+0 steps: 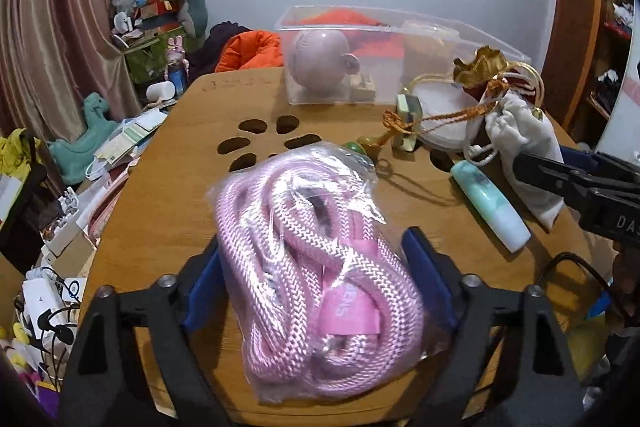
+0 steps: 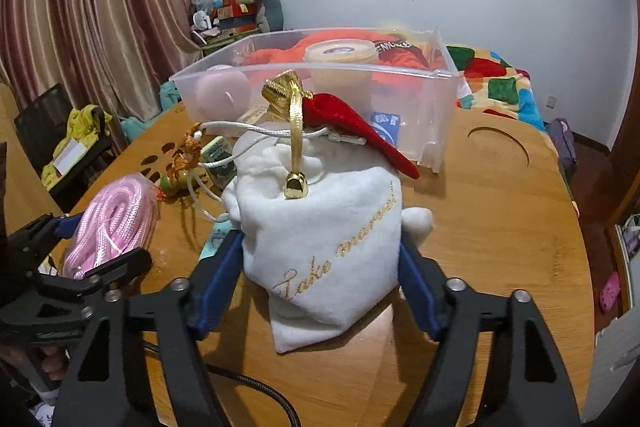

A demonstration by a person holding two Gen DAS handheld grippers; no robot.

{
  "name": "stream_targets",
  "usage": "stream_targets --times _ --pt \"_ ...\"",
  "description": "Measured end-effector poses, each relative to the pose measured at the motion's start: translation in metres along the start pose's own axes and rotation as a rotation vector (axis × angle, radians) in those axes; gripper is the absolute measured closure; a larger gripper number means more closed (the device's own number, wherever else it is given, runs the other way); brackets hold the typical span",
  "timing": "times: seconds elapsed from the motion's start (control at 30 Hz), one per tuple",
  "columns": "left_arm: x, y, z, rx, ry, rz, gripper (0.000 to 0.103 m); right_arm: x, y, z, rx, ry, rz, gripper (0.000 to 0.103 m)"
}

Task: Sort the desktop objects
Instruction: 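Grasp the bagged pink rope with the left tool while the right tool grasps the white pouch, then carry the pink rope bag and white pouch over the clear box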

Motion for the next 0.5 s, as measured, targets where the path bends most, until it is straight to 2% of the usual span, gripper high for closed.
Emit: stream_targets --times 0.03,0.2,0.5 --pt "0.0 0.001 -0.001 -0.001 0.002 0.002 0.03 -0.001 0.0 0.0 0.005 0.006 0.003 0.039" --pt "0.001 0.003 -0.008 -0.017 -0.004 -0.002 0.042 -0.014 0.006 0.002 0.031 0.021 0.041 0.052" --pt "-0.005 0.013 -0.023 -0.076 -0.033 0.004 0.046 -0.043 0.022 0.0 0.049 0.04 0.126 0.056"
Point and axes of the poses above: each gripper's, at about its wrist camera, not at the fingertips, and x roughly the way its jaws point, z to its right, y to its top, the point moved 7 cm from there along x, roughly the way its jaws point, and after that the axes turned 8 degrees about y, right-handed, at the moved point
